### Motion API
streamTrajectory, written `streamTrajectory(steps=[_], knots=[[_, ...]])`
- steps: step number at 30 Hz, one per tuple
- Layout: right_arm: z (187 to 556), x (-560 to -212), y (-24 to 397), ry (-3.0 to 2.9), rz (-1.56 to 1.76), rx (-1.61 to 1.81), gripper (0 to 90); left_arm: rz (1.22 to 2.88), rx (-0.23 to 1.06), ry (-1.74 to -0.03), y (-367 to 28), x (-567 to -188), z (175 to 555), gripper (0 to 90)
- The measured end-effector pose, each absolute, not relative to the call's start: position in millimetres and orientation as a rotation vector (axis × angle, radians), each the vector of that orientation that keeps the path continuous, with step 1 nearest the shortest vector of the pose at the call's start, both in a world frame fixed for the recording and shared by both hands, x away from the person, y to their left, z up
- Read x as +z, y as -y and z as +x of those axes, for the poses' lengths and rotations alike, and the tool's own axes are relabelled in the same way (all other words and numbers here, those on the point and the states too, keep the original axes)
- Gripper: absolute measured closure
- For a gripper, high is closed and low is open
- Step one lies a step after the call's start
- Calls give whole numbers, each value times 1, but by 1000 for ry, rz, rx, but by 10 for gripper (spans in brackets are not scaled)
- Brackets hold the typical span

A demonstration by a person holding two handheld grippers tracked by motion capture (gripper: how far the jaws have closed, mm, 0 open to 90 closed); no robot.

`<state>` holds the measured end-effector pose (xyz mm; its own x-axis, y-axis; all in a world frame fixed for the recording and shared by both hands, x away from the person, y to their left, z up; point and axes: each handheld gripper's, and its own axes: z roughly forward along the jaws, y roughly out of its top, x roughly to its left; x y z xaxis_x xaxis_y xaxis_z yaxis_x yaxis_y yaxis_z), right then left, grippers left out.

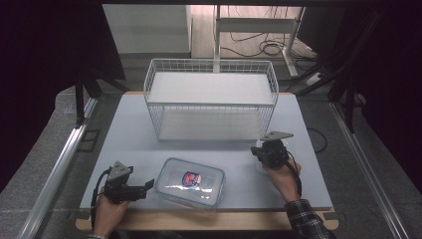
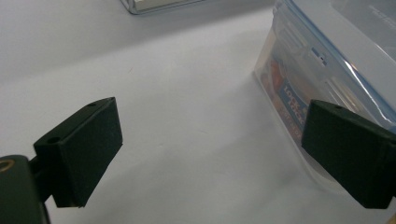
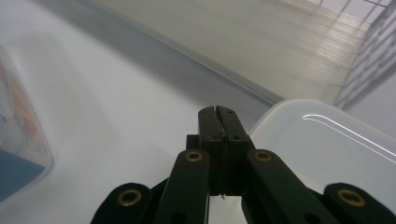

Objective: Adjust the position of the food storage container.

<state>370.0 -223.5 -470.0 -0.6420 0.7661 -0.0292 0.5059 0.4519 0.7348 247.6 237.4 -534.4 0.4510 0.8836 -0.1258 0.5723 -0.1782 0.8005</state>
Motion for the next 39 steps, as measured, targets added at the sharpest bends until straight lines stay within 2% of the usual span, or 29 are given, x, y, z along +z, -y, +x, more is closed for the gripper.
streamTrajectory(steps=[14,19,20,21,22,23,24,25,27,28,29,30,31,39], knots=[[373,-468,268,-2263,1211,1017,893,1927,446,-1272,-231,-536,249,74],[370,-468,270,-2241,1211,1008,893,1918,411,-1262,-233,-533,248,79],[368,-468,269,-2239,1200,1012,893,1926,414,-1251,-232,-532,247,110],[363,-467,267,-2243,1180,1038,893,1931,410,-1242,-232,-532,246,185],[363,-467,267,-2243,1180,1038,893,1941,405,-1227,-231,-530,245,185],[360,-466,264,-2247,1169,1046,893,1948,402,-1206,-230,-529,243,253],[354,-465,260,-2262,1139,1059,893,1959,398,-1180,-229,-528,241,462],[354,-465,260,-2262,1139,1059,893,1969,385,-1158,-228,-526,239,462],[349,-466,257,-2280,1123,1086,893,1995,341,-1117,-226,-524,238,667],[346,-466,255,-2291,1119,1101,893,2014,326,-1101,-224,-524,238,737],[340,-466,251,-2311,1104,1109,893,2030,312,-1082,-223,-524,237,856],[340,-466,251,-2311,1104,1109,893,2037,298,-1063,-221,-523,237,856],[335,-467,246,-2334,1097,1131,893,2052,286,-1038,-218,-522,236,900],[311,-477,216,-2475,1019,1147,894,2074,290,-1055,-211,-521,235,900]])
